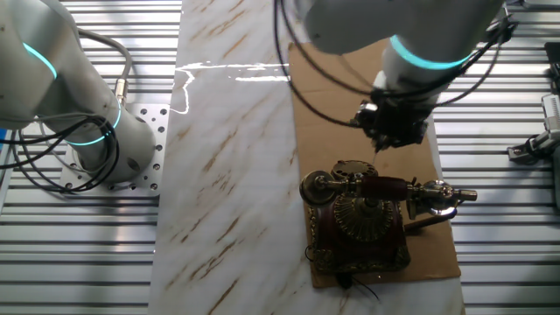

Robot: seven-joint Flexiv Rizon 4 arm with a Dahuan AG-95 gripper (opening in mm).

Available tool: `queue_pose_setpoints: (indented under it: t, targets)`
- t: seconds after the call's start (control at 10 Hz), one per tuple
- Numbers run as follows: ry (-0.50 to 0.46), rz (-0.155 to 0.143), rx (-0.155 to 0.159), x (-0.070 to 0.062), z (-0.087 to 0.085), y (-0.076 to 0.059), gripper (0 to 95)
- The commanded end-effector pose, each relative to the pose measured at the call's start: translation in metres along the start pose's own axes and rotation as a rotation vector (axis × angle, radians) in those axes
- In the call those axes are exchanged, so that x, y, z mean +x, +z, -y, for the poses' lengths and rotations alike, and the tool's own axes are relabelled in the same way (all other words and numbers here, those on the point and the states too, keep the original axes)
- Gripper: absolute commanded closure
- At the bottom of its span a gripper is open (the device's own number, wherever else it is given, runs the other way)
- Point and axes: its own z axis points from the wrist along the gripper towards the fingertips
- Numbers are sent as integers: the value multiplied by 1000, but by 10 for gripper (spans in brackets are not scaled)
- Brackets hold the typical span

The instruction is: Dial a number on an old rotary phone

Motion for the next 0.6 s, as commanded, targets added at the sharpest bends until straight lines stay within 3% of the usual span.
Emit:
queue_pose_setpoints:
  t: [0.1,0.3,0.4,0.6]
  targets:
    - [-2,-11,-3,-4,5,-2,950]
    - [8,-47,-20,-5,6,-2,950]
    - [4,-95,-43,-5,6,-2,950]
    - [15,-137,-82,-5,7,-2,950]
